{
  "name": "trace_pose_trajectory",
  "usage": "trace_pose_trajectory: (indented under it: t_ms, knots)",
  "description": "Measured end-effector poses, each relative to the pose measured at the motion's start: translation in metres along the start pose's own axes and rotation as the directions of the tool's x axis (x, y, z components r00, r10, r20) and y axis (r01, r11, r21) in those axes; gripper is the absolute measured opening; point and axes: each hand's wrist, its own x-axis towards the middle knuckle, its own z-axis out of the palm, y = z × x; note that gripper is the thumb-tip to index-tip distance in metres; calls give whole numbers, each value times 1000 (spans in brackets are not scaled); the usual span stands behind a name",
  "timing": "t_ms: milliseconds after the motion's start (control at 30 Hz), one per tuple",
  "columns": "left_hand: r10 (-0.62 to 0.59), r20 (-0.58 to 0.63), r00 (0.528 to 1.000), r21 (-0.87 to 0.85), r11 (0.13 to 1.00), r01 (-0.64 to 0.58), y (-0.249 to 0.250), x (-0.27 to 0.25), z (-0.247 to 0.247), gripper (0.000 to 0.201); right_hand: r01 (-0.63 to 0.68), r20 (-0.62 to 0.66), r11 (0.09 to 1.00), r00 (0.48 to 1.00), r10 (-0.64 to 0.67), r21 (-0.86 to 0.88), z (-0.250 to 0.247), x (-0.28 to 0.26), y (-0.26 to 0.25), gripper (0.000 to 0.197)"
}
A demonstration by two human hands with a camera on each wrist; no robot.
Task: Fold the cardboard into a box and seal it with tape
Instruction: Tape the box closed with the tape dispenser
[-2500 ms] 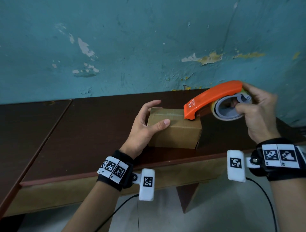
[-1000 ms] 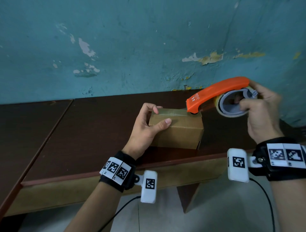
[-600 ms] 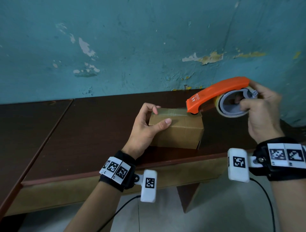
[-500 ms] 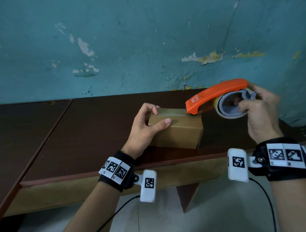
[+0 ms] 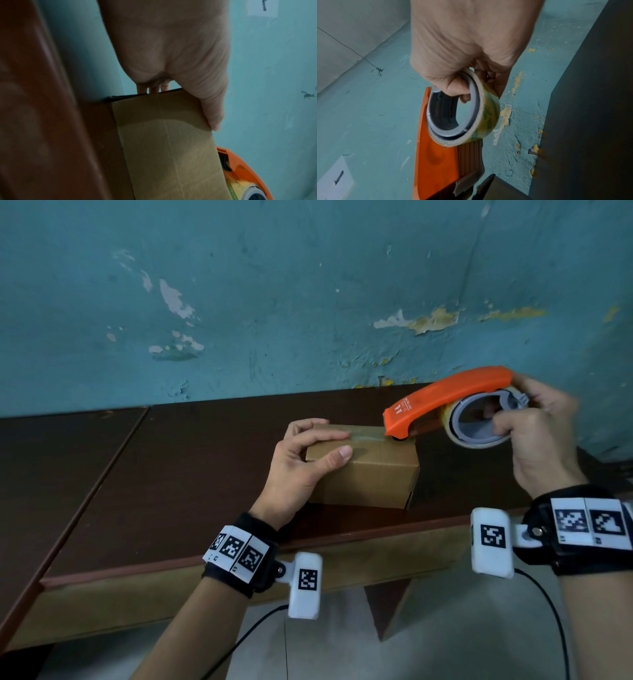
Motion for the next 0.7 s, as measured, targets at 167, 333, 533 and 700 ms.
trace_pose_trajectory:
  t_ms: [167, 333, 533, 700]
  knots:
    - [-32, -4, 999, 35, 999, 33, 3, -1, 1, 58, 34, -2, 999, 999, -34, 22, 1, -2, -5, 73]
    - [-30, 20, 999, 56, 998, 29, 4, -1, 0, 59, 27, 1, 999, 1000, -27, -18, -1, -1, 0, 74]
    - [4, 47, 999, 128, 992, -10, 2, 1, -2, 38, 23, 27, 997, 999, -21, -71, -3, -2, 4, 75]
    - [47, 56, 997, 199, 978, -57, 3, 3, -5, 32, 19, 17, 997, 1000, -18, -76, -3, -2, 6, 77]
